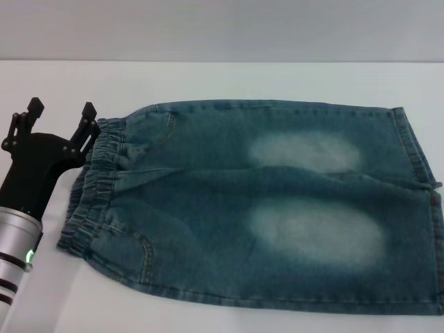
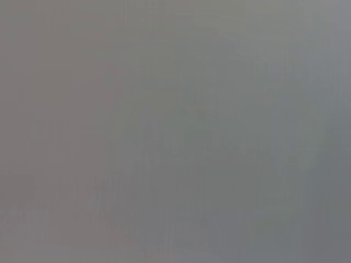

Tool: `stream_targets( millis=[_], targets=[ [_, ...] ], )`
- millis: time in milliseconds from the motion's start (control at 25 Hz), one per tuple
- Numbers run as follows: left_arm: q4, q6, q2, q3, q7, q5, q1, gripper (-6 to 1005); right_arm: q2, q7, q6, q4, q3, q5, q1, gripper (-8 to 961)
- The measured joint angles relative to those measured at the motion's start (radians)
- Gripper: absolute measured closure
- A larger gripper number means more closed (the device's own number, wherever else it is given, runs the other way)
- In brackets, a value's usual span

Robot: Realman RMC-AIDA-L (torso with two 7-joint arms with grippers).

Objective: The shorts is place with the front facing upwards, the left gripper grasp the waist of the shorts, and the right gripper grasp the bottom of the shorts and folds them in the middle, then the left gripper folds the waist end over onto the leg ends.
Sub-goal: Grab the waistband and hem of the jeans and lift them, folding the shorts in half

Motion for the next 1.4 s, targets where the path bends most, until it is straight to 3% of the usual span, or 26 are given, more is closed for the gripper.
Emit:
stream_targets(
  millis=[160,280,440,480,520,560,600,680,760,1000,1120,1240,1280,1400],
  targets=[
    [-0.071,-0.069,0.017,-0.004,-0.024,0.001,0.015,160,-0.024,-0.034,0.118,0.119,0.004,-0.004,-0.03,124],
    [-0.181,-0.193,0.05,-0.011,-0.034,0.009,0.035,162,-0.03,-0.122,0.257,0.259,0.03,-0.004,-0.069,125],
    [-0.328,-0.365,0.091,-0.039,-0.027,0.021,0.058,165,-0.048,-0.181,0.585,0.495,0.117,-0.006,-0.113,125],
    [-0.328,-0.365,0.091,-0.039,-0.027,0.021,0.058,166,-0.052,-0.181,0.692,0.551,0.148,-0.006,-0.116,125],
    [-0.462,-0.54,0.11,-0.09,-0.026,0.059,0.09,167,-0.053,-0.182,0.902,0.654,0.22,-0.006,-0.118,125],
    [-0.489,-0.581,0.112,-0.102,-0.026,0.07,0.097,167,-0.05,-0.182,0.995,0.698,0.258,-0.006,-0.116,125],
    [-0.54,-0.654,0.113,-0.128,-0.026,0.093,0.11,168,-0.05,-0.182,0.995,0.698,0.258,-0.006,-0.116,125],
    [-0.698,-0.874,0.108,-0.206,-0.026,0.166,0.146,170,-0.039,-0.184,1.186,0.783,0.334,-0.006,-0.109,125],
    [-0.79,-1.014,0.101,-0.244,-0.025,0.21,0.163,171,-0.025,-0.19,1.374,0.865,0.408,-0.006,-0.099,124],
    [-1.082,-1.536,0.08,-0.371,0.005,0.278,0.17,175,0.001,-0.194,1.689,1.084,0.541,-0.004,-0.103,126],
    [-1.173,-1.761,0.06,-0.433,0.058,0.272,0.145,178,0.002,-0.154,1.864,1.181,0.62,0.001,-0.09,128],
    [-1.173,-1.761,0.06,-0.433,0.058,0.272,0.145,180,0.002,-0.125,2.037,1.249,0.703,0.002,-0.066,128],
    [-1.241,-1.982,0.014,-0.518,0.124,0.27,0.114,180,0.003,-0.122,2.087,1.269,0.725,0.002,-0.061,128],
    [-1.258,-2.089,0.005,-0.551,0.145,0.26,0.095,183,0.004,-0.112,2.199,1.316,0.776,0.003,-0.062,128]
  ],
)
